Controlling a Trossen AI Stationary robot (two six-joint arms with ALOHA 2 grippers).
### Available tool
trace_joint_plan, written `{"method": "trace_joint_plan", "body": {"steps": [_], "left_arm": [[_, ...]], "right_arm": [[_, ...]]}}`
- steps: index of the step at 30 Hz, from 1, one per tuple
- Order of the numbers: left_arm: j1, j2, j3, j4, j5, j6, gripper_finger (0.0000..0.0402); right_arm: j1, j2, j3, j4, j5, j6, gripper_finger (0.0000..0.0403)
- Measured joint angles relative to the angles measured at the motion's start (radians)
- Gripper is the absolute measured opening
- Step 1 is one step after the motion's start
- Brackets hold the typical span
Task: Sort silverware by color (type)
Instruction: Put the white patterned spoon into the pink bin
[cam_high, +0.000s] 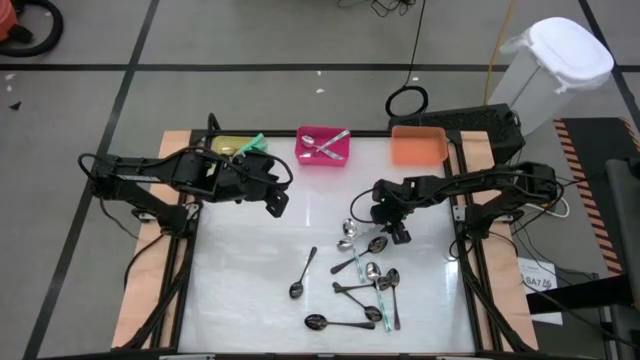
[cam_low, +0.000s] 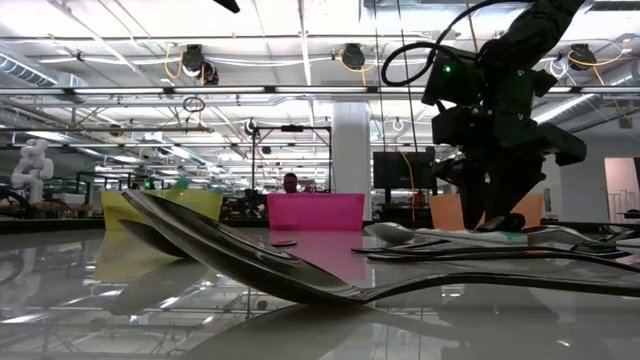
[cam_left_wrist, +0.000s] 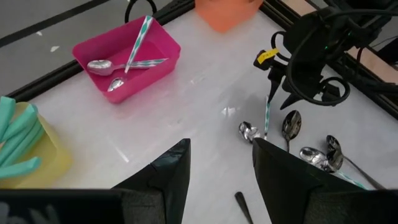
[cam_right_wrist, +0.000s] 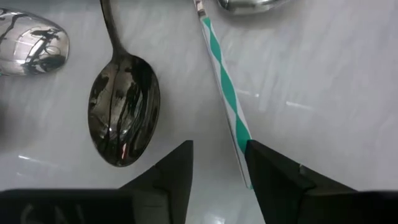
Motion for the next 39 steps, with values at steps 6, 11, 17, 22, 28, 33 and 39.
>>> {"method": "trace_joint_plan", "body": {"steps": [6,11,17,22,28,33,39], "left_arm": [[0.0,0.0,0.0,0.0,-0.001,0.001,0.0172],[0.0,0.0,0.0,0.0,-0.001,0.004,0.0172],[0.0,0.014,0.0,-0.001,-0.002,0.01,0.0172],[-0.003,0.046,0.0,0.002,0.002,0.009,0.0172],[-0.012,0.081,0.0,0.005,0.018,0.003,0.0172],[-0.024,0.092,0.0,0.042,0.021,0.001,0.0172],[-0.032,0.091,0.0,0.1,0.021,0.006,0.0172]], "right_arm": [[0.0,-0.007,-0.002,0.035,0.006,0.0,0.0144],[0.0,0.003,-0.002,0.076,0.006,-0.012,0.0144],[0.0,0.061,-0.001,0.089,0.001,-0.028,0.0144],[-0.001,0.099,0.003,0.097,0.0,0.003,0.013],[-0.002,0.105,0.003,0.093,0.006,0.041,0.0051],[-0.009,0.1,0.004,0.063,0.019,0.065,0.0023],[-0.008,0.08,0.049,-0.01,0.056,0.024,0.0023]]}}
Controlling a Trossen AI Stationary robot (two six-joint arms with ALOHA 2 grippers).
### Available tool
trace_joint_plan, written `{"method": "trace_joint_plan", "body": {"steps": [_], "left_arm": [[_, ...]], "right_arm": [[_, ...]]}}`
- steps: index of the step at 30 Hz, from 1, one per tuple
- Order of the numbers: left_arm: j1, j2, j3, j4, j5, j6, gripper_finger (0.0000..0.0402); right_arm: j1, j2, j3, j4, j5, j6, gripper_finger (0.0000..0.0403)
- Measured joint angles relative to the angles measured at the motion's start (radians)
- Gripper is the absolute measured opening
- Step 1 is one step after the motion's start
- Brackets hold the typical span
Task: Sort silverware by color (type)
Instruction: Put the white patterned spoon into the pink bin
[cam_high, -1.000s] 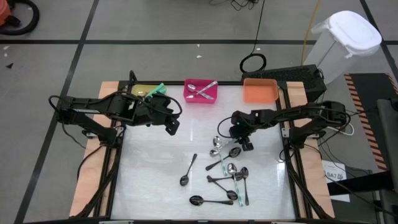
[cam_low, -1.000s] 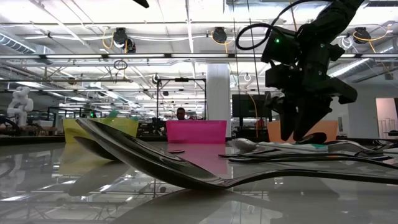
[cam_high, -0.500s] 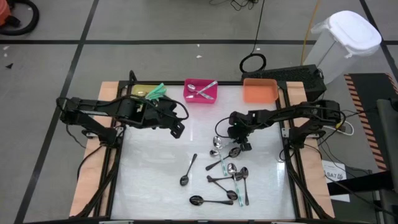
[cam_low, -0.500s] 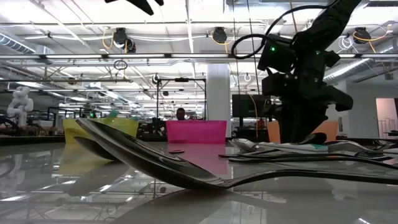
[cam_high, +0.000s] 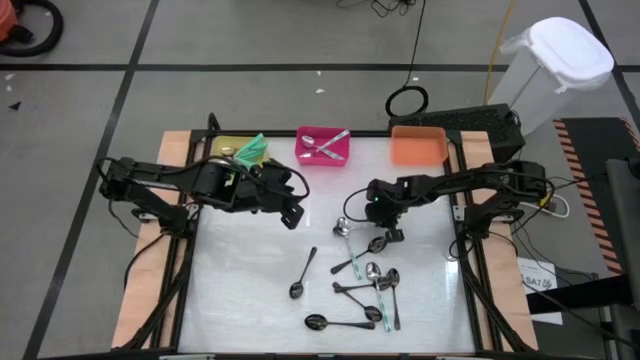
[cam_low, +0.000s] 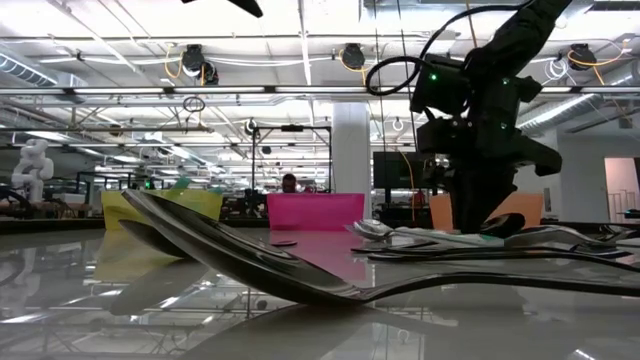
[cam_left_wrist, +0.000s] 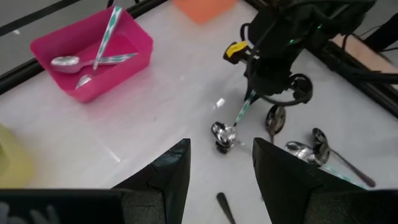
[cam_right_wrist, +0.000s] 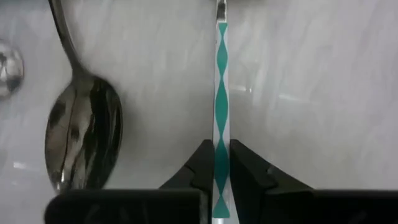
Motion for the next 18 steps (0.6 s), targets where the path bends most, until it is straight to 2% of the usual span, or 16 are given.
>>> {"method": "trace_joint_plan", "body": {"steps": [7,18], "left_arm": [[0.0,0.0,0.0,0.011,-0.008,0.014,0.0172],[0.0,0.0,0.0,0.01,-0.011,0.006,0.0172]], "right_arm": [[-0.001,-0.025,0.08,-0.065,0.006,-0.015,0.0023],[0.007,-0.068,0.213,-0.138,0.059,0.105,0.0023]]}}
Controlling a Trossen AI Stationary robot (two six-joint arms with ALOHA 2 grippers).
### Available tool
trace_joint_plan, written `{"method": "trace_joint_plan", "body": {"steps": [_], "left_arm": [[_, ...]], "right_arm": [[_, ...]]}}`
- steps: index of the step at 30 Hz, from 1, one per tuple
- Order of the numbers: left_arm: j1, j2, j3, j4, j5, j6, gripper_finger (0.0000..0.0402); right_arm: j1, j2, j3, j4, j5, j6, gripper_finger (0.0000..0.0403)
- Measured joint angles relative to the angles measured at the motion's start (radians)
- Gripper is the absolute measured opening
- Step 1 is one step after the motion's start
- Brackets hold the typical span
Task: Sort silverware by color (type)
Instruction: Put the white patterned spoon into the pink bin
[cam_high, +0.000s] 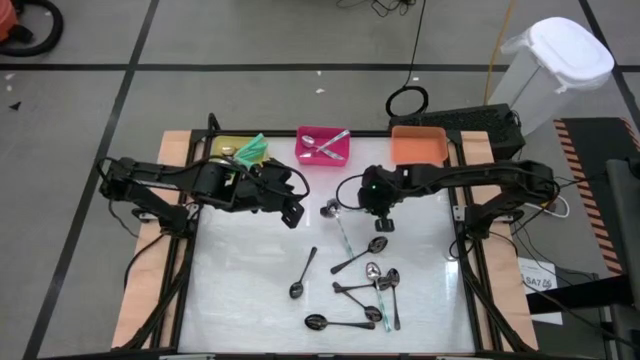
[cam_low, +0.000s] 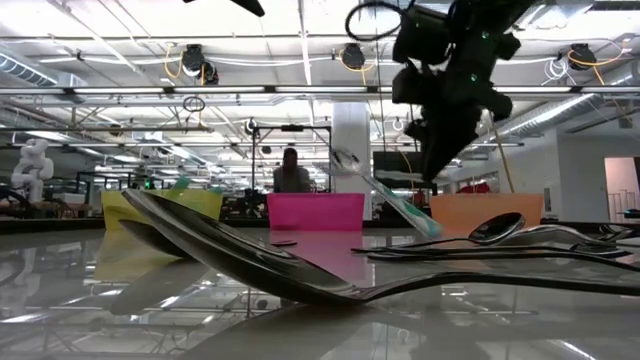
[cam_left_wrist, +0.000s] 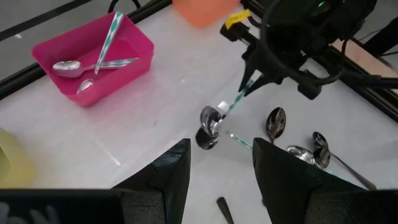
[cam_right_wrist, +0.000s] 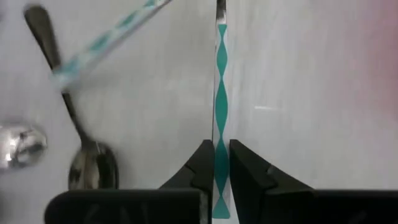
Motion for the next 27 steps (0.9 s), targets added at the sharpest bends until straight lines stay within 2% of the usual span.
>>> {"method": "trace_joint_plan", "body": {"steps": [7,16,27], "left_arm": [[0.0,0.0,0.0,-0.001,-0.003,0.02,0.0172],[-0.002,0.0,0.0,-0.001,-0.003,0.022,0.0172],[-0.003,0.0,0.0,-0.001,-0.003,0.019,0.0172]], "right_arm": [[0.034,-0.008,0.066,-0.064,0.129,0.001,0.0023],[0.071,-0.009,0.12,-0.066,0.18,0.021,0.0023],[0.08,-0.009,0.214,-0.13,0.179,0.197,0.0023]]}}
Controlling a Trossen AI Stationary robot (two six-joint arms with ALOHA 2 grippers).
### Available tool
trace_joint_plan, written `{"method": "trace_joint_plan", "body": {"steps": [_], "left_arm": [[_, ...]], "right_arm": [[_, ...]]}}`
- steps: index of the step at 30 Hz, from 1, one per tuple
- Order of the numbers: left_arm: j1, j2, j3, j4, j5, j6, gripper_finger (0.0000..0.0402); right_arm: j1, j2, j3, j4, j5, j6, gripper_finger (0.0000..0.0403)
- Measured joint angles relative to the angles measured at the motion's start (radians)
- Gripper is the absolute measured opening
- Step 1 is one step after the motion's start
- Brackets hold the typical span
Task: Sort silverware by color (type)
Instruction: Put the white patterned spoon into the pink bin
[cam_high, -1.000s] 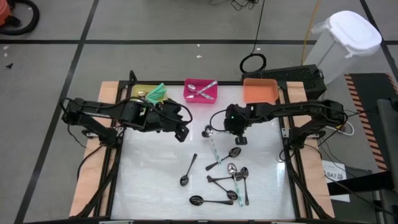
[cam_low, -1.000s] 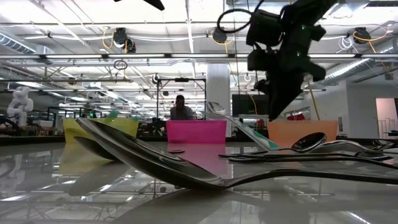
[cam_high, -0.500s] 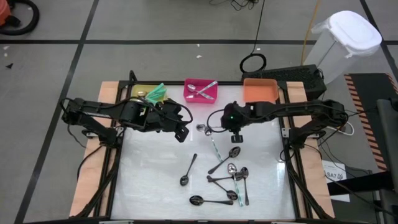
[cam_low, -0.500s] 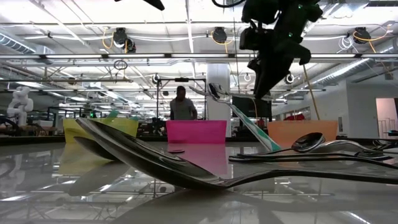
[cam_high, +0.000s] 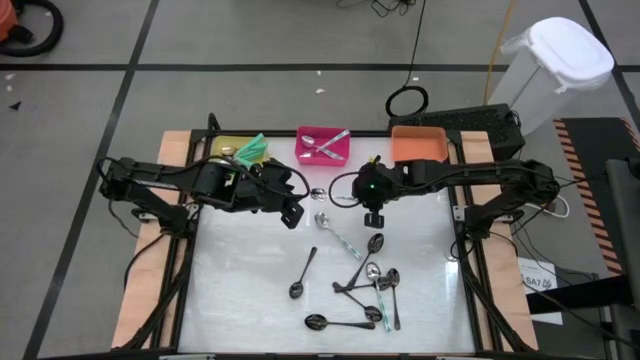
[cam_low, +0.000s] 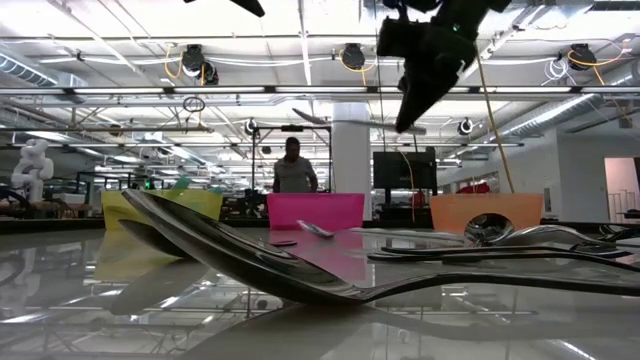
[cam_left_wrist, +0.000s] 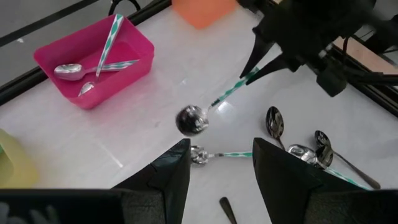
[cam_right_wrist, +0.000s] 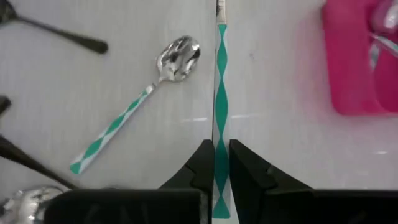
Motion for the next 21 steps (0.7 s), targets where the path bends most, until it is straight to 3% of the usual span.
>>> {"method": "trace_joint_plan", "body": {"steps": [12,21], "left_arm": [[0.0,0.0,0.0,0.032,-0.015,0.026,0.0172],[0.0,0.0,0.0,0.155,-0.034,0.108,0.0172]], "right_arm": [[-0.005,0.0,0.22,-0.072,0.157,0.107,0.0023],[-0.015,-0.001,0.299,-0.065,0.161,0.095,0.0023]]}}
